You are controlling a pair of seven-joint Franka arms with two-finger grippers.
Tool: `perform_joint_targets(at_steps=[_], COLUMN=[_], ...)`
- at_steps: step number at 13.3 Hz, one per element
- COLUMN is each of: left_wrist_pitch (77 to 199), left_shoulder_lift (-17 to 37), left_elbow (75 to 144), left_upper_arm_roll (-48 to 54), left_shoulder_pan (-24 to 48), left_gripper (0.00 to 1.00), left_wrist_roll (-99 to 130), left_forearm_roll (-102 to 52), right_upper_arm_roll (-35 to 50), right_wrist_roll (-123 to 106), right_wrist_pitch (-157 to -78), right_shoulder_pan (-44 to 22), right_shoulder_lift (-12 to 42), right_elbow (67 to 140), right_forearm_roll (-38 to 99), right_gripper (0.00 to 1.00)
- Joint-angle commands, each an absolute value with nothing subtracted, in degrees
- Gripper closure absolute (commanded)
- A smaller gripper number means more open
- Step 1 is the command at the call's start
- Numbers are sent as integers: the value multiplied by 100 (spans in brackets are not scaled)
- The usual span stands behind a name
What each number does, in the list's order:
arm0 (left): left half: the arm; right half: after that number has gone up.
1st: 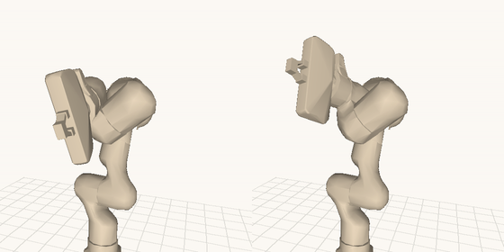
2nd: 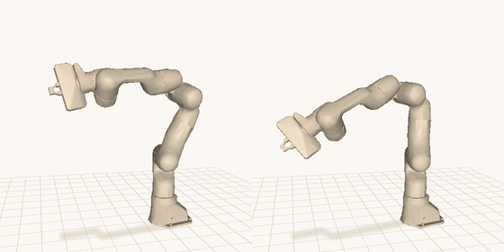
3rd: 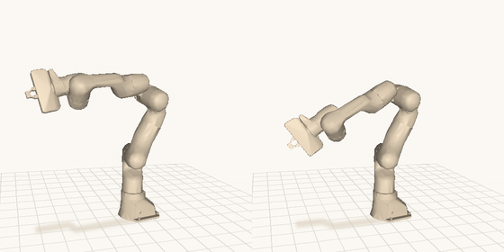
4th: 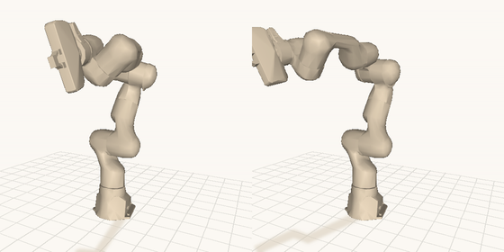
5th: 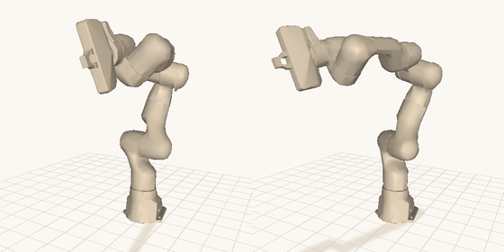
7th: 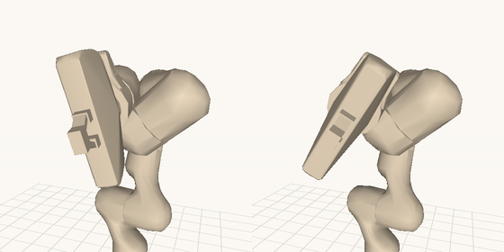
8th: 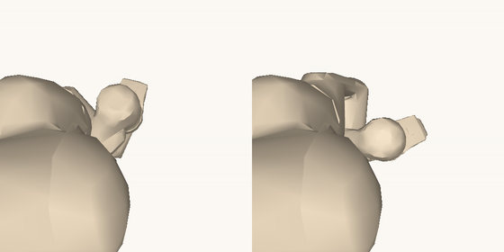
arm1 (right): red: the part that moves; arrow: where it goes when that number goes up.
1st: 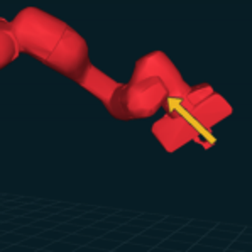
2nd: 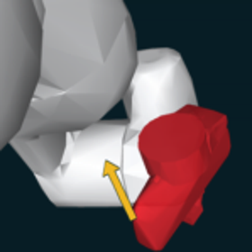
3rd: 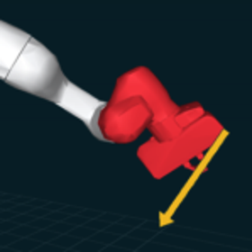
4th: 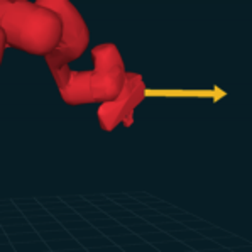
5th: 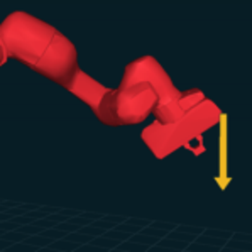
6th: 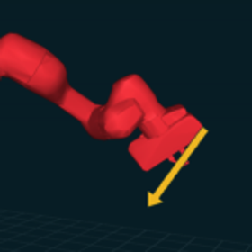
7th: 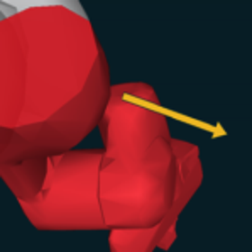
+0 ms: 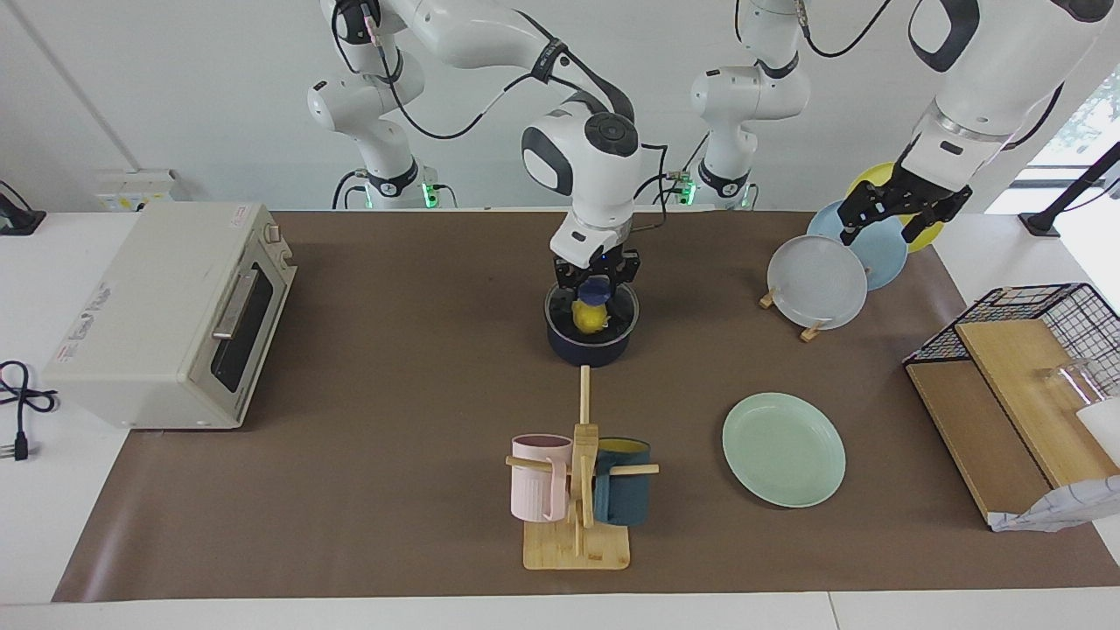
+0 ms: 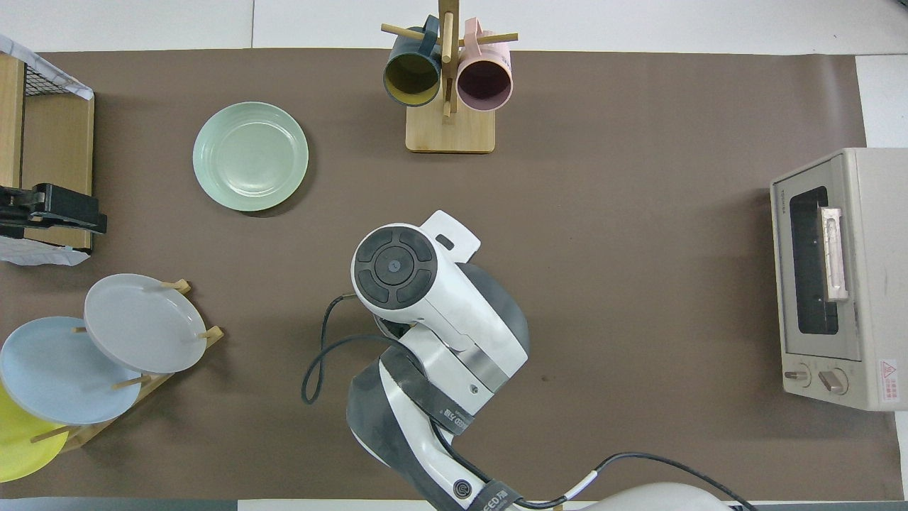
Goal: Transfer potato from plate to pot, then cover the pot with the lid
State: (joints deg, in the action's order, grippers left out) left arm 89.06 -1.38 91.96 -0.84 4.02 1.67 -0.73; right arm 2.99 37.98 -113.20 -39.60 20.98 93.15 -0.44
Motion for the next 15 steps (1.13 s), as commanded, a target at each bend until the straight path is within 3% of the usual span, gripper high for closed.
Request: perform_joint_targets(at_steps=[1,5,7,15], left_wrist_pitch=[8886,8886,8886,8886], left_shoulder_lift=[-246,-246,-246,-246], left_elbow=[9272,9272,9272,9272], left_upper_arm_roll=[-88,-88,-88,-88], left_shoulder_pan=[387,378,387,387], left_gripper=[0,0,0,0], left_wrist_roll=[220,220,220,220], left_forearm_roll=[-123,-123,-123,-123], right_upper_arm_roll=[325,273,298,281], right_wrist_roll=[3797,3771,3727,2455], right_wrist_pitch=[-11391,-10988,-10471,-9002], right_shoulder_pan=[-3982,-3859,-3448,-2339], right_shoulder_lift=[2215,2153,2057,758], right_elbow=[9352,9081,8703,8657], right_forearm_roll=[-280,-308,-264,18], right_gripper=[0,0,0,0])
